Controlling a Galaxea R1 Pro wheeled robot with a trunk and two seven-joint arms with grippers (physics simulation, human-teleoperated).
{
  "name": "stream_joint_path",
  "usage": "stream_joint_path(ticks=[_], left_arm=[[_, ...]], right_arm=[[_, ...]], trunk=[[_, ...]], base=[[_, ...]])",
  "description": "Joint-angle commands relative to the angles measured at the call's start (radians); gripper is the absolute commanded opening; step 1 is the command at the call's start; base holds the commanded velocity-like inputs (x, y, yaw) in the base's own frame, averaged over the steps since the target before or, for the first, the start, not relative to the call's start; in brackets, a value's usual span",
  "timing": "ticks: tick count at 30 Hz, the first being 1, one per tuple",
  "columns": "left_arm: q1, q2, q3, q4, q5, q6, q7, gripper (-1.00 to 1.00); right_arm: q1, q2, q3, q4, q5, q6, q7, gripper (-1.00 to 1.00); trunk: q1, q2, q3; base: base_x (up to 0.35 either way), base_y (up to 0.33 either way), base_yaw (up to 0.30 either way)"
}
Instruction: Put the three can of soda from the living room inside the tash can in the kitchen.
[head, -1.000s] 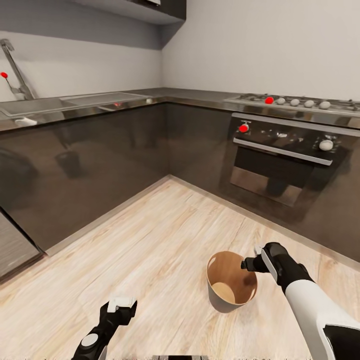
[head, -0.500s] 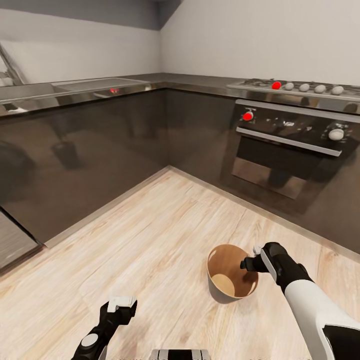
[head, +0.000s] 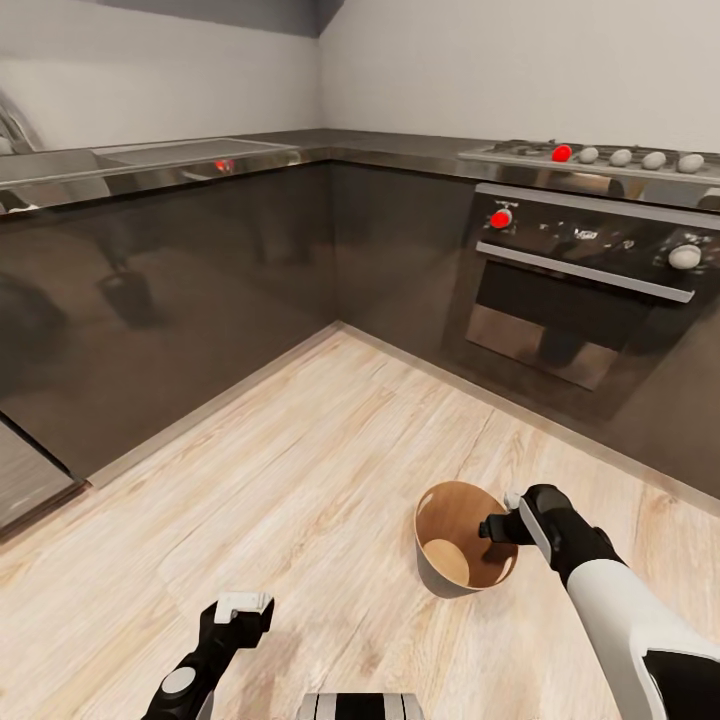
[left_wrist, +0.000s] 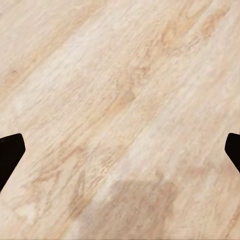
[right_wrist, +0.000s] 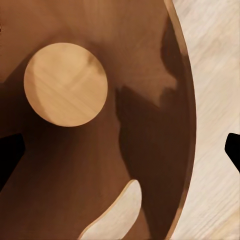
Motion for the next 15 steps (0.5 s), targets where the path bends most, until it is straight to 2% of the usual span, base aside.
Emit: stream_joint_path(ticks=[1,8,13,15], left_arm=[[0.0,0.0,0.0,0.0,0.0,-0.003,0.0,1.0],[0.0,0.0,0.0,0.0,0.0,-0.015,0.0,1.0],[0.0,-0.001,0.001,0.0,-0.002,-0.016,0.001,1.0],[0.0,-0.001,0.001,0.0,-0.002,-0.017,0.002,1.0]], right_arm=[[0.0,0.001,0.0,0.0,0.0,0.0,0.0,1.0],[0.0,0.003,0.0,0.0,0.001,0.0,-0.001,1.0],[0.0,0.003,0.005,0.0,0.001,0.0,-0.001,1.0],[0.0,0.003,0.012,0.0,0.001,0.0,-0.001,1.0]], trunk=[[0.0,0.0,0.0],[0.0,0.0,0.0],[0.002,-0.001,-0.019],[0.002,-0.001,-0.019]], base=[[0.0,0.0,0.0],[0.0,0.0,0.0],[0.0,0.0,0.0],[0.0,0.0,0.0]])
